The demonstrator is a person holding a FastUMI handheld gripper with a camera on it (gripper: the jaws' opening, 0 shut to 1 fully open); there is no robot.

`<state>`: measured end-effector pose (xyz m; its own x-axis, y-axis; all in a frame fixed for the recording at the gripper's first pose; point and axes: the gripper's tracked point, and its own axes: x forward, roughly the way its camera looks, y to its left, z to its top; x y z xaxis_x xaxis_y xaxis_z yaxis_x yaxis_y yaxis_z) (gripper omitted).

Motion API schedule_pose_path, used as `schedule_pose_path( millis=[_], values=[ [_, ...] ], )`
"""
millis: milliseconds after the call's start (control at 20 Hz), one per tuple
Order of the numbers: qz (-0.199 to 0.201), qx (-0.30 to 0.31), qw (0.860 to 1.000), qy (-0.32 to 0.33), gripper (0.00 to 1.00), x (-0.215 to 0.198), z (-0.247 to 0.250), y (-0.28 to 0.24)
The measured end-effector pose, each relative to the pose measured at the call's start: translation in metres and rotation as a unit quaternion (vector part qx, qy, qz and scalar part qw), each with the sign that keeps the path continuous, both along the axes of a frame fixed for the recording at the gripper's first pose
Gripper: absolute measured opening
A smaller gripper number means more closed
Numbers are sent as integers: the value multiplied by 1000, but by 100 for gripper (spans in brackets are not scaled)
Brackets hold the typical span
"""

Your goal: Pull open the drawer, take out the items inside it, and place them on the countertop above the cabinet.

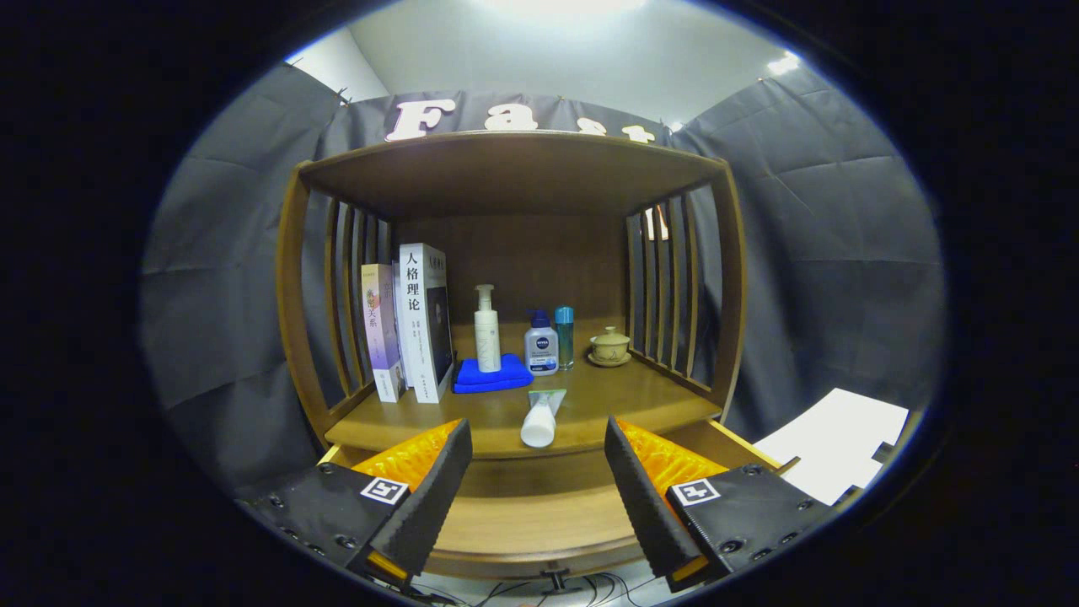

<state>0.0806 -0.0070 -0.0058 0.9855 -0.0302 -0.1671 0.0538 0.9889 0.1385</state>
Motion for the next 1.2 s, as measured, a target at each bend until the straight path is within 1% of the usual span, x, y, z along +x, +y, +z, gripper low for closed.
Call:
schedule_pose_path(
  millis=[100, 250, 450, 550, 700, 800, 900, 1050, 1200],
  values=[
    [-1, -8, 1000, -2, 97, -15, -10, 1],
    [2, -1, 1000, -17, 97, -33, -25, 2],
    [-8, 4, 1000, -14, 98, -55, -53, -6],
    [-9, -5, 1000, -15, 98, -65, -63, -7],
    [4, -28, 999, -23, 97, -75, -75, -1],
    [10, -33, 999, -28, 97, -79, -83, 4],
    [9, -24, 999, -29, 97, -84, -94, 9],
    [11, 0, 1000, -13, 97, -85, -117, 16],
    [17, 4, 1000, 10, 97, -77, -141, 18]
  ],
)
